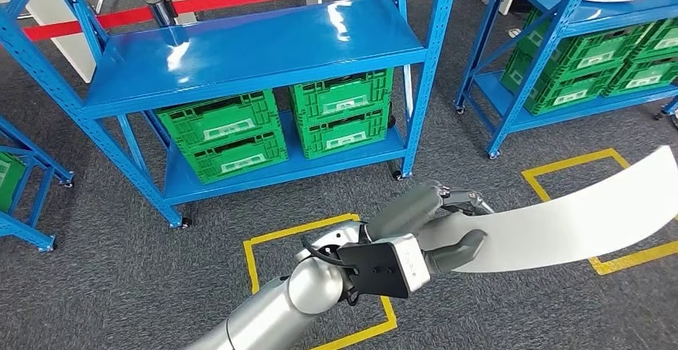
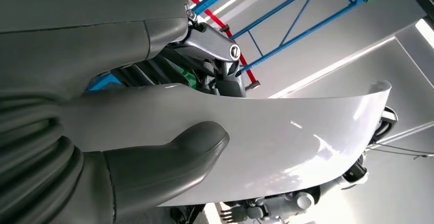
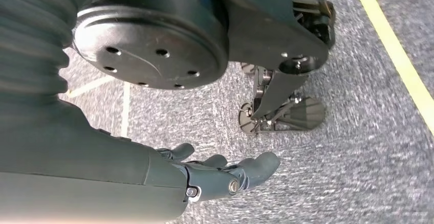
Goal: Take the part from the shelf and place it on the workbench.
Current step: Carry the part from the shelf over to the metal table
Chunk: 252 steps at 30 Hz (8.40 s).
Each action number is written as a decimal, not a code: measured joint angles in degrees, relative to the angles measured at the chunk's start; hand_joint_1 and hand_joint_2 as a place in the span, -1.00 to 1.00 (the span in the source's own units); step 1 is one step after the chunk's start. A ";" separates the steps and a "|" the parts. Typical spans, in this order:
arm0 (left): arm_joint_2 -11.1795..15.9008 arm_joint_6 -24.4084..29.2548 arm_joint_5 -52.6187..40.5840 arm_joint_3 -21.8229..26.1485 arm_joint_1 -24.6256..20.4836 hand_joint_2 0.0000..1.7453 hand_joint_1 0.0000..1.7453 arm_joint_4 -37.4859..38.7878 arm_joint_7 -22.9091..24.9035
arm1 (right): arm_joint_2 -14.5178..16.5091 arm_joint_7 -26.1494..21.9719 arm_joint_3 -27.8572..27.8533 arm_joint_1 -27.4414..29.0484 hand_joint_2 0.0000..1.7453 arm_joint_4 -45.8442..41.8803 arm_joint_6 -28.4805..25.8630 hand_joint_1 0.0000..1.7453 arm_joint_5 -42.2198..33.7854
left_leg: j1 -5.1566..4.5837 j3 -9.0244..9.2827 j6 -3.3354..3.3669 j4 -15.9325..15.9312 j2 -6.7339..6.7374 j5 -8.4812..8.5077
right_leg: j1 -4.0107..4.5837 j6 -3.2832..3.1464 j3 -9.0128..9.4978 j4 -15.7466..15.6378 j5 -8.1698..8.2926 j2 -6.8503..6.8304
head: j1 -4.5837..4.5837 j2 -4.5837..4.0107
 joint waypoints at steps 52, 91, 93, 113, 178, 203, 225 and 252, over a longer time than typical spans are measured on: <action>-0.02 -2.14 -1.23 0.64 -2.73 1.00 1.00 -2.35 2.23 | -2.63 -4.48 -2.41 -0.48 1.00 0.00 0.07 -1.00 -1.54 | -0.06 -1.27 -0.85 4.24 5.32 -4.16 | 0.12 -0.19 0.28 -1.05 0.57 -5.15 | 0.54 0.00; 0.03 -2.28 0.18 0.44 -3.38 1.00 1.00 -0.33 3.98 | -2.42 -3.96 -2.74 -0.21 1.00 0.00 0.15 -1.00 -0.67 | 0.74 0.20 -0.83 1.46 0.85 -1.23 | -0.04 0.44 -0.62 -0.48 1.18 -1.15 | 0.29 0.00; 0.01 -2.41 0.82 0.50 -3.29 1.00 1.00 -0.41 4.13 | -2.40 -3.93 -2.74 -0.23 1.00 0.00 0.14 -1.00 -0.78 | 0.58 0.80 -0.36 -0.46 -0.39 -1.07 | -0.19 1.36 -1.06 -0.63 1.54 -0.31 | 0.28 0.00; -0.02 -1.37 -0.17 0.44 -3.05 1.00 1.00 -1.14 4.20 | -2.27 -3.83 -2.74 -0.04 1.00 0.00 0.16 -1.00 -0.82 | 0.13 -0.99 -0.88 3.75 5.21 -4.02 | 0.26 -0.21 -0.09 -1.01 0.98 -5.05 | 0.56 0.00; 0.03 -3.00 6.86 -0.48 -4.89 1.00 1.00 0.42 0.96 | -1.17 -6.02 -3.82 -0.71 1.00 0.00 0.15 -1.00 -2.78 | 0.21 -5.51 -0.82 14.78 3.83 -8.68 | 0.60 -0.62 -0.41 -1.41 1.82 -2.77 | 0.80 0.00; -0.04 -3.19 5.56 -0.52 -4.85 1.00 1.00 1.47 -0.28 | -1.24 -5.01 -3.78 -0.99 1.00 0.00 0.19 -1.00 -1.56 | -0.35 1.26 0.22 -0.48 8.55 -1.71 | 1.07 0.09 -0.47 -1.30 1.68 -6.37 | 1.32 0.00; -0.06 -3.20 3.81 -0.44 -4.23 1.00 1.00 1.00 0.31 | -1.22 -4.09 -3.77 -1.10 1.00 0.00 0.20 -1.00 -1.57 | 0.12 0.55 2.24 -0.70 6.22 -0.43 | 0.56 2.30 -8.42 13.80 -3.67 -4.35 | 1.48 0.00; -0.08 -3.27 3.38 -0.42 -4.19 1.00 1.00 0.66 0.67 | -1.22 -2.96 -3.79 -0.98 1.00 0.00 0.20 -1.00 -1.55 | 0.26 0.02 2.23 -0.68 3.60 0.39 | 0.63 2.14 -5.52 7.90 -2.74 -3.60 | 1.46 0.00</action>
